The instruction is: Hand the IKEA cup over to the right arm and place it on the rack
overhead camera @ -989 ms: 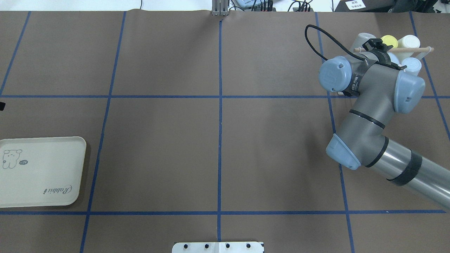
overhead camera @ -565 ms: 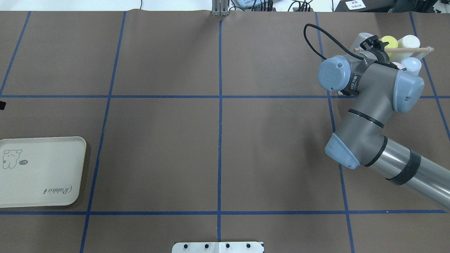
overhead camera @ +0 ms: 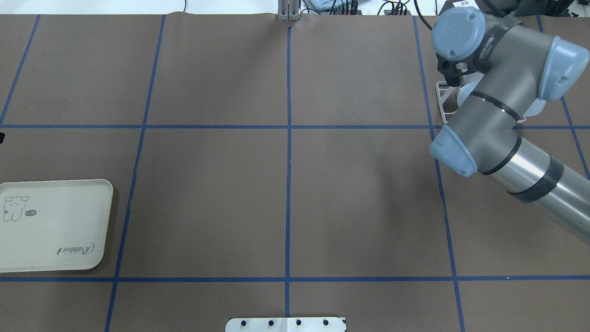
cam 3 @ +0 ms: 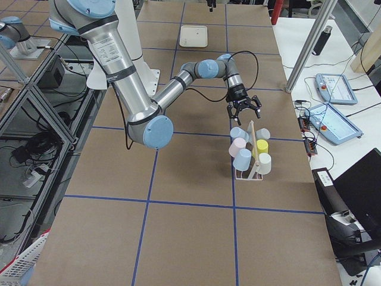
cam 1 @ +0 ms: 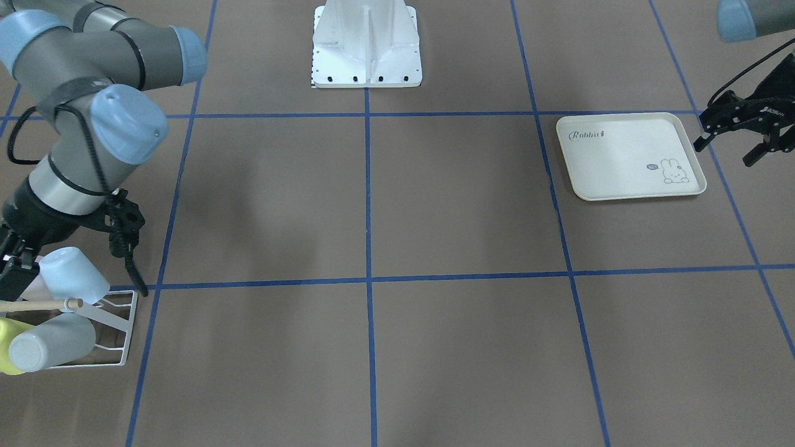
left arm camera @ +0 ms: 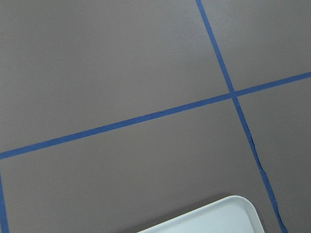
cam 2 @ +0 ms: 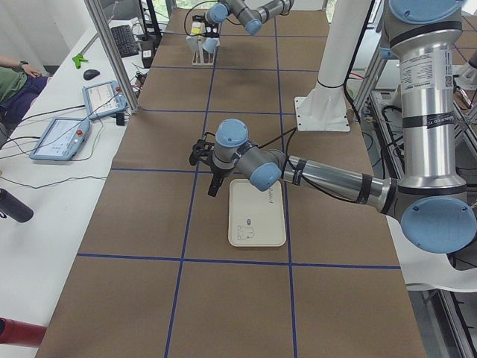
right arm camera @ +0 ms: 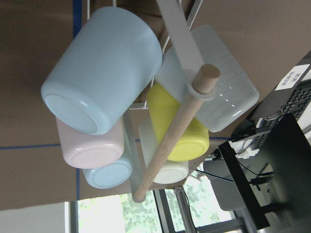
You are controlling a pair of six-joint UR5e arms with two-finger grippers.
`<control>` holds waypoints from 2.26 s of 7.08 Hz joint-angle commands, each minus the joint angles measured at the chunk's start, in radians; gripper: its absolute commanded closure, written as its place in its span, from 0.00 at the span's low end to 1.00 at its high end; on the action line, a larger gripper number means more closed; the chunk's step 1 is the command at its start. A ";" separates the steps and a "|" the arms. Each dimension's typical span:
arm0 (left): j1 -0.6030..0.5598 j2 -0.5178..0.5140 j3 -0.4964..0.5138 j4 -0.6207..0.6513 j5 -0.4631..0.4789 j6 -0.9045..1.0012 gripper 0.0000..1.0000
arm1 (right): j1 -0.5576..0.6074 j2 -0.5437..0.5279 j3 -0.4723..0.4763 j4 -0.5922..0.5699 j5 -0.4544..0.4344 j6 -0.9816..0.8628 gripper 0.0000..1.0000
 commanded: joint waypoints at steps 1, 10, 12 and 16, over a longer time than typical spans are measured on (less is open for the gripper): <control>-0.081 -0.001 -0.004 0.108 0.001 0.136 0.00 | 0.207 0.009 0.011 0.000 0.381 0.036 0.01; -0.381 0.064 0.067 0.459 0.059 0.613 0.00 | 0.661 -0.644 0.013 0.410 0.963 0.698 0.00; -0.387 0.090 0.099 0.445 0.041 0.605 0.00 | 0.661 -0.762 0.005 0.573 0.963 0.748 0.00; -0.387 0.116 0.150 0.442 -0.015 0.600 0.00 | 0.659 -0.693 0.010 0.561 0.965 0.799 0.00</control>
